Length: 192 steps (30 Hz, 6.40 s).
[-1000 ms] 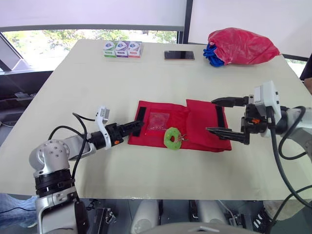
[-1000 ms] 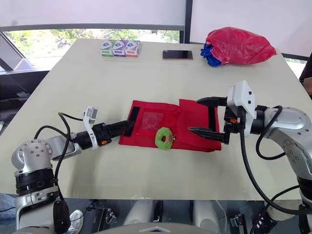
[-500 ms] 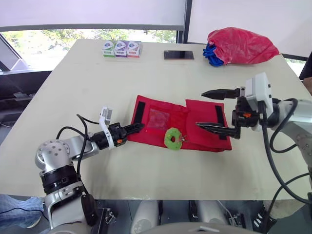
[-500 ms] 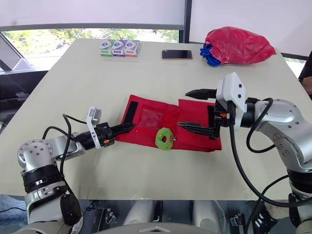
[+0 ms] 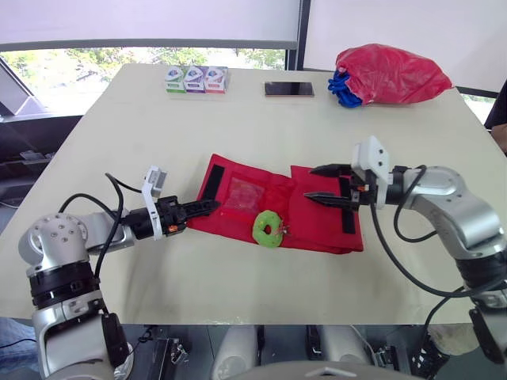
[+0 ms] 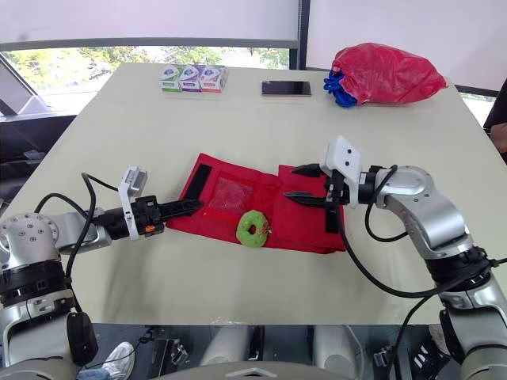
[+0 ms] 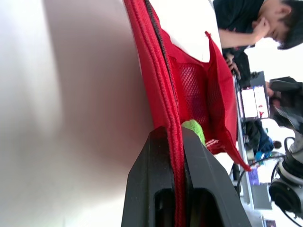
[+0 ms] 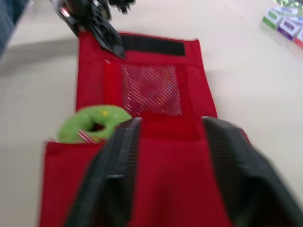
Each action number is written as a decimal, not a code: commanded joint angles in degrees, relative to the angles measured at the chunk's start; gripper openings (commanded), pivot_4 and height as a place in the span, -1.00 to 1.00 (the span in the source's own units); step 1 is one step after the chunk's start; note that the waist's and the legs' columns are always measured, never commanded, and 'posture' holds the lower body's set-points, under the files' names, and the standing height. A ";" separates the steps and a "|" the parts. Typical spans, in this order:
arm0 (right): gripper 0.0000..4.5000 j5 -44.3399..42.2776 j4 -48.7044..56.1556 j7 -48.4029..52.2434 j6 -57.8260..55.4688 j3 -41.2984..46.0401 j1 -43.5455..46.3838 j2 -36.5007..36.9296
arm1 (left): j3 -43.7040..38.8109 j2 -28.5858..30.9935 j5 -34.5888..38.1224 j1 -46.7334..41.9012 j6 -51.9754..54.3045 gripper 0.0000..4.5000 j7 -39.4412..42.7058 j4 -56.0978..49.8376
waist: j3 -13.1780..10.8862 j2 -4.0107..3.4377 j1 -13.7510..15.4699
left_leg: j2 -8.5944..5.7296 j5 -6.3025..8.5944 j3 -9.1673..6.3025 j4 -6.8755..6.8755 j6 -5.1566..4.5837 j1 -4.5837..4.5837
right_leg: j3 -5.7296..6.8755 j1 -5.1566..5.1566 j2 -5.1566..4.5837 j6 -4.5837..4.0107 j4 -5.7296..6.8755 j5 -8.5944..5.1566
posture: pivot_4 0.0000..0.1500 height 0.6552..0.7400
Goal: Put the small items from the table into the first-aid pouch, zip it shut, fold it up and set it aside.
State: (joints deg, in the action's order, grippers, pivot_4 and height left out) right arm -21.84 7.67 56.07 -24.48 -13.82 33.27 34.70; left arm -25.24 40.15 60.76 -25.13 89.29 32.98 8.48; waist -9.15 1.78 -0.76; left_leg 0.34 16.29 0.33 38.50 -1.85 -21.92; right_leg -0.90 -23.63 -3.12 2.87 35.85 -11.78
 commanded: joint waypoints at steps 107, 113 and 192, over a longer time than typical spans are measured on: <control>1.00 -14.83 -2.28 16.02 13.21 41.88 -41.77 6.96 | 46.48 -33.72 -41.85 -21.62 -62.69 -0.16 40.34 15.42 | -0.01 -0.25 1.57 | -0.12 0.07 -0.24 0.14 -0.19 -0.06 | -0.03 0.19 0.31 -0.01 -0.05 0.02 | 1.00 1.00; 1.00 -14.47 -2.82 15.90 14.32 41.67 -42.11 6.62 | 52.27 -33.87 -50.03 -19.62 -75.88 -0.99 41.49 18.17 | 0.06 -0.35 1.60 | -0.14 0.07 -0.23 0.15 -0.20 -0.03 | -0.07 0.22 0.31 -0.01 -0.05 0.01 | 1.00 1.00; 1.00 -20.21 1.83 3.58 1.55 40.60 -39.75 8.25 | 29.47 -35.13 -62.38 -45.97 -99.13 -0.99 17.22 62.71 | 0.41 -0.73 0.54 | -0.16 0.16 -0.36 0.36 -0.31 -0.01 | -0.14 0.33 0.46 0.09 0.02 -0.03 | 1.00 1.00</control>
State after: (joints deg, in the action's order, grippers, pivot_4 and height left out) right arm -39.48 6.93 61.80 -19.98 25.00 -7.44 42.18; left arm 6.17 4.10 -3.35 -70.75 -6.06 47.30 73.14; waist -8.74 1.05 -0.22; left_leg 0.18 16.44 -0.05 38.82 -2.16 -21.98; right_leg -1.03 -23.35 -2.65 2.94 35.88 -11.80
